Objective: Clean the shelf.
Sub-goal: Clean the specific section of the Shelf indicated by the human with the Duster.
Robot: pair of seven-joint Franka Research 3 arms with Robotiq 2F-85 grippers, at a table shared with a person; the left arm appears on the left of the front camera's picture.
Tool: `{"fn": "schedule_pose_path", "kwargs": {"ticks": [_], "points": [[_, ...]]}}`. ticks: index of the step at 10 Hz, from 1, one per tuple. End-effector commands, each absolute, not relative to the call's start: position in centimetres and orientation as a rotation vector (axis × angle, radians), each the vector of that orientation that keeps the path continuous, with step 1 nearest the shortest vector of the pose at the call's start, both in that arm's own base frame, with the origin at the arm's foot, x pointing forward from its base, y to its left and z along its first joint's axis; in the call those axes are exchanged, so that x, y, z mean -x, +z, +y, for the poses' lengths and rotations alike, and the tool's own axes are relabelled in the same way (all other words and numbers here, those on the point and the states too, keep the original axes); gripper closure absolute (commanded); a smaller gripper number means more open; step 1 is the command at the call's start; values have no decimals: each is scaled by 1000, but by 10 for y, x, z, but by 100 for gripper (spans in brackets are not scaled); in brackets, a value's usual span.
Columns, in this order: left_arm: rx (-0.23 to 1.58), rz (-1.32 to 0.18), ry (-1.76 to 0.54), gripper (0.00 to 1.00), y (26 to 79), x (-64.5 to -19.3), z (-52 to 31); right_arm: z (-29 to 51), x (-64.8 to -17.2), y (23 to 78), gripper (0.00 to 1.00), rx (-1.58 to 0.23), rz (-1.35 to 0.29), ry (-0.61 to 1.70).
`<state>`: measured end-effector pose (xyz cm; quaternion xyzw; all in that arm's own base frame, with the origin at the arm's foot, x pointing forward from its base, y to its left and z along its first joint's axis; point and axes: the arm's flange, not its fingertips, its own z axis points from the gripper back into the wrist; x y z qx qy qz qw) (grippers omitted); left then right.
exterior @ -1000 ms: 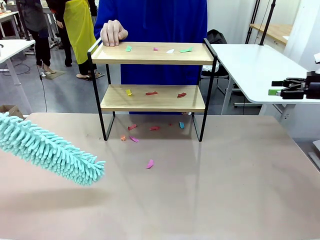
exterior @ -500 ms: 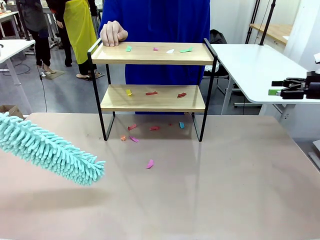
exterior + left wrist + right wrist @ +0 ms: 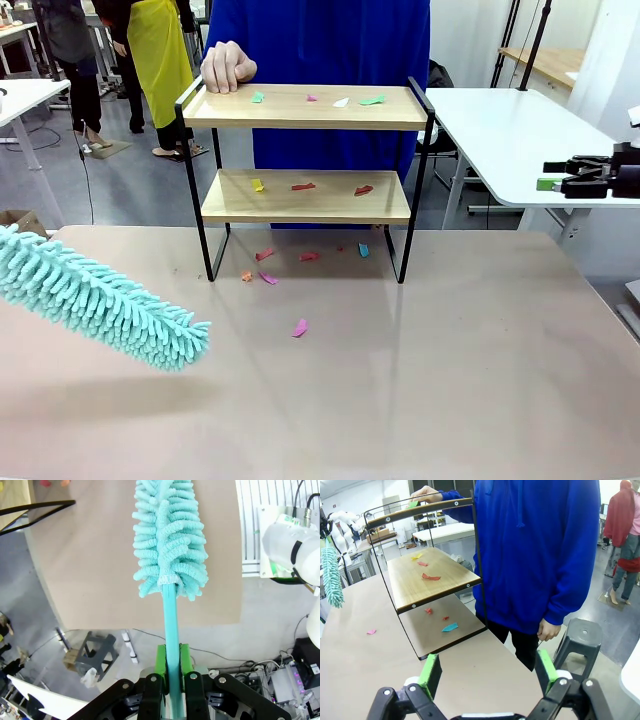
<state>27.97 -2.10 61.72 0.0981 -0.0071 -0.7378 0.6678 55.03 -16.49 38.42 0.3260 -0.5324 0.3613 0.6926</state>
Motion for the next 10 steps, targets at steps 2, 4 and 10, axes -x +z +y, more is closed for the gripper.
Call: {"fn": "schedule_pose_path", "kwargs": {"ticks": [2, 4, 10], "points": [[-91, -96, -1665, 87, 619, -280, -29, -163, -551, 386, 0, -728, -1193, 810], [87, -245, -1613, 87, 631, -281, -47, -163, -551, 386, 0, -728, -1193, 810], [267, -427, -957, 87, 733, -220, -171, -163, -551, 386, 0, -728, -1193, 810]]}}
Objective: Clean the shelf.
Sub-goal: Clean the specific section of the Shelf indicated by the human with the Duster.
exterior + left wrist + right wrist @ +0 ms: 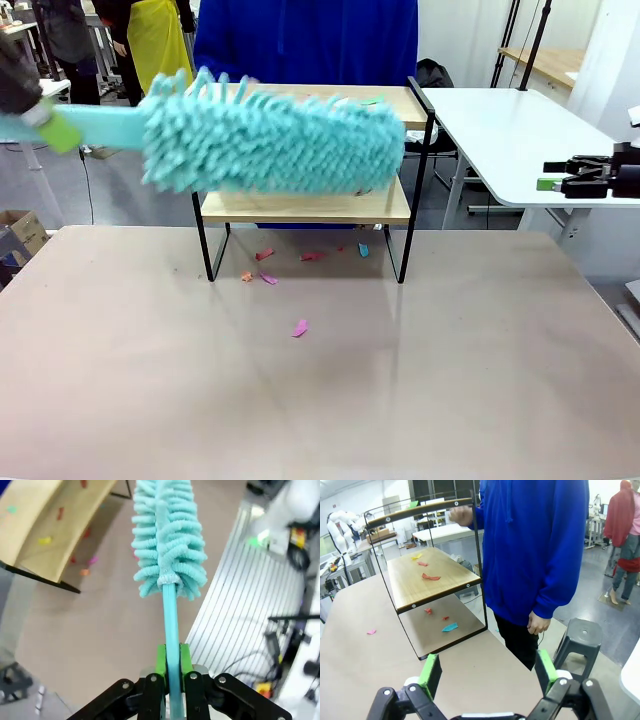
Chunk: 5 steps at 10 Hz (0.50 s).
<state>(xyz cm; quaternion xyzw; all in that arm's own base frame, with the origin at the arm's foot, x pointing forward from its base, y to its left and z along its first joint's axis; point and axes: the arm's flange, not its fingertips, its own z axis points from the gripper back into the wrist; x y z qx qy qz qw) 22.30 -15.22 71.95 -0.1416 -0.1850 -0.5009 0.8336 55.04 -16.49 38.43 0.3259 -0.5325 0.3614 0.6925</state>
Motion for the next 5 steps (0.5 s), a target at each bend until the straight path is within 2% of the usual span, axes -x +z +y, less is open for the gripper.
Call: {"fn": "schedule_pose_path", "kwargs": {"ticks": [1, 3, 4, 5], "points": [[243, -505, -823, 87, 745, -224, -193, -163, -551, 386, 0, -728, -1193, 810], [249, -601, -680, 87, 757, -238, -234, -163, -551, 386, 0, -728, -1193, 810], [281, -636, -682, 87, 758, -247, -250, -163, -551, 386, 0, -728, -1193, 810], [315, -589, -789, 87, 754, -256, -256, -163, -551, 386, 0, -728, -1193, 810]]}}
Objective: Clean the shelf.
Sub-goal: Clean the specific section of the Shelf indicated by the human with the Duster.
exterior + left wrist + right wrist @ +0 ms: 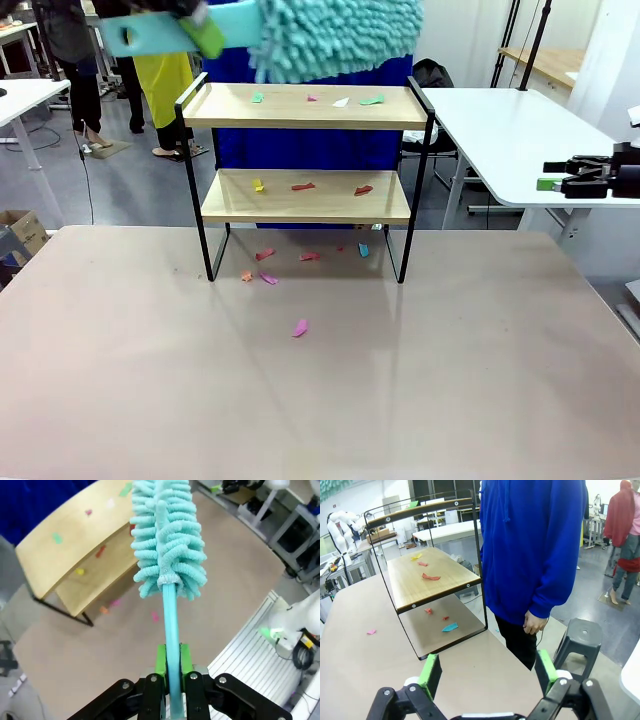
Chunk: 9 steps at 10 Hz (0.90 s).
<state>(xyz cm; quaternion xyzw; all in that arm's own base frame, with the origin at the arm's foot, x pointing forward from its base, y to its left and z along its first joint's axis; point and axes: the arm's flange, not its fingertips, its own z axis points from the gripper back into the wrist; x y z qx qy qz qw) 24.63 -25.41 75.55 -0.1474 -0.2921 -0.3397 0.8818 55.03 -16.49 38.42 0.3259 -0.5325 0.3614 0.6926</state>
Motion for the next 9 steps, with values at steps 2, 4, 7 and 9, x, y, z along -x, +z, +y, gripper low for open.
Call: {"fn": "schedule_pose_path", "kwargs": {"ticks": [2, 4, 7, 9], "points": [[294, -601, -693, 87, 759, -233, -240, -163, -551, 386, 0, -728, -1193, 810], [294, -601, -693, 87, 759, -233, -240, -163, -551, 386, 0, -728, -1193, 810], [370, -580, -561, 87, 766, -246, -315, -163, -551, 386, 0, -728, -1193, 810], [326, -662, -388, 87, 775, -260, -384, -163, -551, 386, 0, -728, -1193, 810]]}}
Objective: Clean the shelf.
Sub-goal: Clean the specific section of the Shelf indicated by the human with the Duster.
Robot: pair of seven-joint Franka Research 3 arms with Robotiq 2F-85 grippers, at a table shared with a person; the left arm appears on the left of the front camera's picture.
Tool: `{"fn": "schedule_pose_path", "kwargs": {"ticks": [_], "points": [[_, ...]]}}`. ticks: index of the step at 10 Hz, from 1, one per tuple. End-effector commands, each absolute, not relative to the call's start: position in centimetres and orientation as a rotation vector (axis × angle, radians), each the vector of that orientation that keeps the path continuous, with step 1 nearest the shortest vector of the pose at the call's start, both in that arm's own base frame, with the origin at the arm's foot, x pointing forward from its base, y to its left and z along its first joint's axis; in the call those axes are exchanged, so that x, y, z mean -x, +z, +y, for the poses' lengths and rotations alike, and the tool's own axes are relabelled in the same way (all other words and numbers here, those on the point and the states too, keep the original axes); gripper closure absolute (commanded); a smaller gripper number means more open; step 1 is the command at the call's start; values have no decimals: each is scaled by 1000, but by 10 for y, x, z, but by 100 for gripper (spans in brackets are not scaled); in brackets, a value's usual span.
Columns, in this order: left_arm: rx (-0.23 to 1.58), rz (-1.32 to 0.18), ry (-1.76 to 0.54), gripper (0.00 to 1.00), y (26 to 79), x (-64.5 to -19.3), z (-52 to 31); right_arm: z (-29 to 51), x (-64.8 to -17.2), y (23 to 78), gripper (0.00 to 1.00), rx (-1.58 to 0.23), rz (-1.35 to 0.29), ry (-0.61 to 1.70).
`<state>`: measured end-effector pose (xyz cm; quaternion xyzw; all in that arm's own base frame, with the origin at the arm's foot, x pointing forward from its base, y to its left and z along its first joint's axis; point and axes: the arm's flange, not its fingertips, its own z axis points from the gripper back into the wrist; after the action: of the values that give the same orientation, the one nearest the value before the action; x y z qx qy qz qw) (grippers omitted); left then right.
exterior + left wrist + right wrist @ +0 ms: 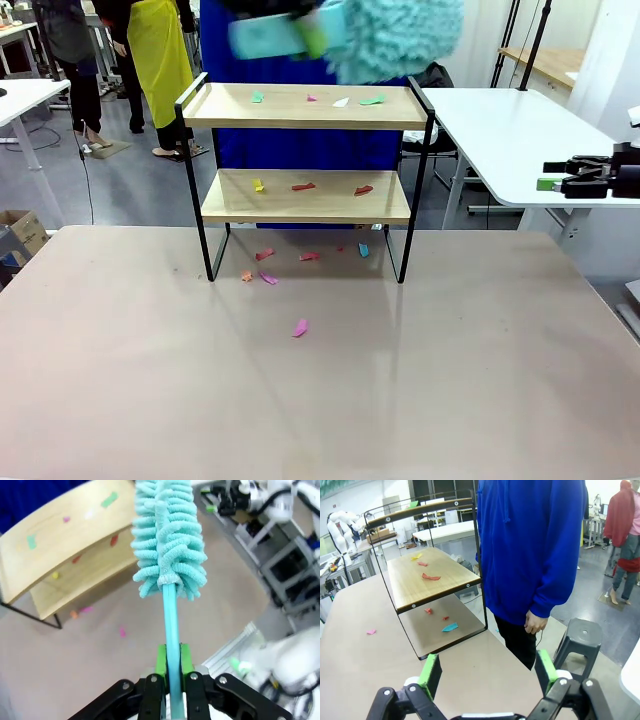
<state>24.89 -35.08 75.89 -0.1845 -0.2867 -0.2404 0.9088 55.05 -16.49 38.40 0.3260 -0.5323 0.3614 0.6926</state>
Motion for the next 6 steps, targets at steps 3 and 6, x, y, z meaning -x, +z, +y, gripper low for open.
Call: {"fn": "schedule_pose_path", "kwargs": {"ticks": [3, 6], "points": [[227, -772, -200, 87, 763, -294, -463, -163, -551, 386, 0, -728, -1193, 810], [181, -788, -93, 87, 741, -322, -511, -163, -551, 386, 0, -728, -1193, 810]]}}
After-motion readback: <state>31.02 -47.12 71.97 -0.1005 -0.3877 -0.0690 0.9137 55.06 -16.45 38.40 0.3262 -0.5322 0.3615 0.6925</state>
